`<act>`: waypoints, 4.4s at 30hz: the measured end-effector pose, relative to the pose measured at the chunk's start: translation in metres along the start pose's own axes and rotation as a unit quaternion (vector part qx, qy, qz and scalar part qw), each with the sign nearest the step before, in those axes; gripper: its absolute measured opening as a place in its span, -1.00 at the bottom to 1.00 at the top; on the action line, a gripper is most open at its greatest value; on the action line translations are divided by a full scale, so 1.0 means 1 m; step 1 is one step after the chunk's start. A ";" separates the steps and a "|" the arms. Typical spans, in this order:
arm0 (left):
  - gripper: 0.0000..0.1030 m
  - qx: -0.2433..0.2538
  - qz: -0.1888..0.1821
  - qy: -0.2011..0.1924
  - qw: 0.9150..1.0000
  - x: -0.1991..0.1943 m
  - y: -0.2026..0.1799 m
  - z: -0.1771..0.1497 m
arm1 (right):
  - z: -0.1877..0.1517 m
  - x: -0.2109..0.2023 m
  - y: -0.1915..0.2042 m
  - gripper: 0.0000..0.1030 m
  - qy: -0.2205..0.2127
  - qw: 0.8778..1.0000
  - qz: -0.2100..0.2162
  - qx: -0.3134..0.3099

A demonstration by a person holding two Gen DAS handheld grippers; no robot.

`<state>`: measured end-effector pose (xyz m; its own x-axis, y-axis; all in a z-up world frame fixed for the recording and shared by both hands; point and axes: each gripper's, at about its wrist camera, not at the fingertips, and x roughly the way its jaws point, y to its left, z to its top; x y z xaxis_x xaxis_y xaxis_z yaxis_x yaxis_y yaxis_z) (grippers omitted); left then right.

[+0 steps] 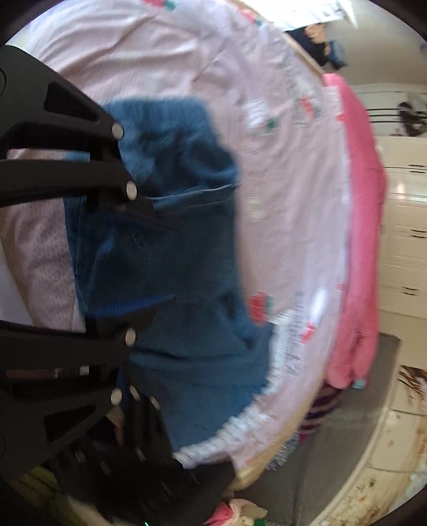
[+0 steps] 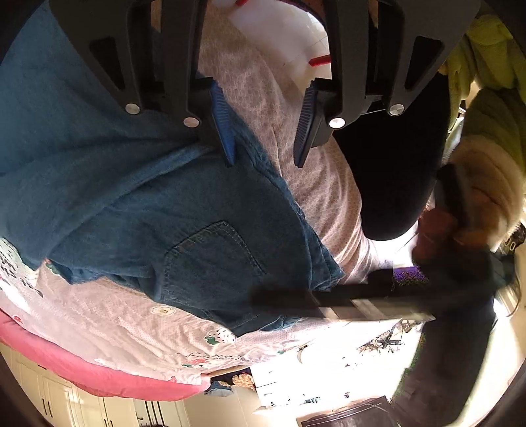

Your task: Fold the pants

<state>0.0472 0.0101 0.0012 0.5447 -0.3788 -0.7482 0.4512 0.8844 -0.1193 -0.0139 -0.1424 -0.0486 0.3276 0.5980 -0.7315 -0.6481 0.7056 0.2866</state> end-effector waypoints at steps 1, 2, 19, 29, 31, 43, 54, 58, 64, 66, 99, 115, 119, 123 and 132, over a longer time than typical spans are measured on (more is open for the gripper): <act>-0.52 -0.007 0.008 0.016 1.000 0.011 0.004 -0.007 | -0.001 -0.005 -0.002 -0.30 -0.004 1.000 0.004 0.006; -0.55 -0.013 0.011 0.027 1.000 0.019 0.008 -0.012 | -0.002 -0.010 -0.004 -0.28 -0.008 1.000 0.006 0.010; -0.24 0.027 -0.030 -0.051 0.998 -0.032 -0.038 0.018 | -0.002 -0.101 -0.090 0.33 -0.117 0.981 -0.083 0.134; -0.42 0.047 -0.111 -0.004 0.993 0.034 -0.084 0.026 | 0.037 -0.111 -0.147 0.59 -0.109 0.971 -0.160 0.142; -0.45 0.045 -0.120 0.005 0.992 0.044 -0.085 0.022 | 0.058 -0.106 -0.161 0.60 -0.096 0.971 -0.176 0.129; -0.82 0.037 -0.157 0.015 0.987 0.062 -0.085 0.016 | 0.149 -0.005 -0.246 0.55 0.073 0.966 -0.227 0.104; -0.86 0.029 -0.161 0.016 0.986 0.065 -0.084 0.015 | 0.115 -0.064 -0.256 -0.69 -0.017 0.972 -0.186 0.142; -0.95 0.033 -0.160 0.015 0.986 0.064 -0.084 0.014 | 0.076 -0.132 -0.247 -0.69 -0.096 0.963 -0.181 0.173; -0.99 0.046 -0.156 0.014 0.987 0.062 -0.088 0.011 | 0.003 -0.197 -0.223 -0.69 -0.148 0.947 -0.169 0.232; -0.99 0.047 -0.154 0.015 0.987 0.062 -0.089 0.010 | -0.028 -0.207 -0.212 -0.69 -0.149 0.943 -0.167 0.248; -1.00 0.172 -0.115 0.018 0.978 0.047 -0.121 -0.015 | -0.149 -0.205 -0.171 -0.84 -0.062 0.942 -0.187 0.272; -0.97 0.224 -0.121 0.038 0.966 0.042 -0.128 -0.036 | -0.159 -0.202 -0.169 -0.81 -0.038 0.946 -0.199 0.252; -0.94 0.221 -0.127 0.039 0.966 0.041 -0.127 -0.037 | -0.158 -0.200 -0.167 -0.75 -0.029 0.946 -0.207 0.250; -0.62 0.208 -0.141 0.025 0.968 0.030 -0.121 -0.033 | -0.157 -0.210 -0.162 -0.57 -0.036 0.943 -0.211 0.254; -0.30 0.112 -0.062 -0.019 0.992 -0.005 -0.063 -0.012 | -0.117 -0.224 -0.147 -0.16 -0.093 0.952 -0.192 0.219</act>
<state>0.0071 -0.0404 0.0045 0.4995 -0.4943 -0.7115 0.6599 0.7492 -0.0573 -0.0730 -0.4244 0.0008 0.6255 0.2927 -0.7233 -0.1205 0.9521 0.2811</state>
